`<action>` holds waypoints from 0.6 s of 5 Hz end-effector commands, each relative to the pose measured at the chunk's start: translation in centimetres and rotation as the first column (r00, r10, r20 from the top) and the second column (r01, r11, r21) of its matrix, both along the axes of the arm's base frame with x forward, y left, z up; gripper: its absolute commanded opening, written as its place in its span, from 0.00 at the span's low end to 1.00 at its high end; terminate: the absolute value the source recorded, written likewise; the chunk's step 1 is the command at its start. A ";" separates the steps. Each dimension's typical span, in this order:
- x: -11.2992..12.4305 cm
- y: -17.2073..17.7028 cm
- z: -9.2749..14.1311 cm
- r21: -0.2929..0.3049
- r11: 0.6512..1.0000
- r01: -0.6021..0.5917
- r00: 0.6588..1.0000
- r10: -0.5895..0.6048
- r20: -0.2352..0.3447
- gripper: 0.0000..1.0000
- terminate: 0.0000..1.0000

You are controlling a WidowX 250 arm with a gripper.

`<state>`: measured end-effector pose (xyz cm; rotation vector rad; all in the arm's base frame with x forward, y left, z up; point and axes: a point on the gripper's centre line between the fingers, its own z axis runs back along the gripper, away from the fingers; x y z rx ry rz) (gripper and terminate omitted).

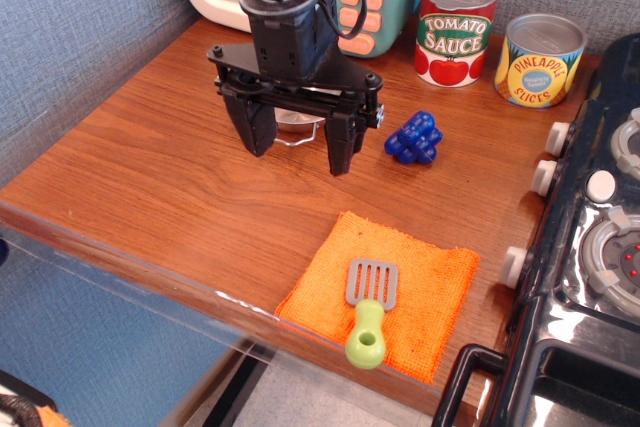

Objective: Place the grapes inside of the silver bowl.

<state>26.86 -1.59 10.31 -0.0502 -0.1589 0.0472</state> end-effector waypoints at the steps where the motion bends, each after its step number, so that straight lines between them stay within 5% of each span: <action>1: 0.0 0.0 0.0 0.000 1.000 0.000 1.000 0.000 0.000 1.00 0.00; 3: 5.1 0.2 -0.5 0.003 1.000 -0.007 0.999 0.007 0.033 1.00 0.00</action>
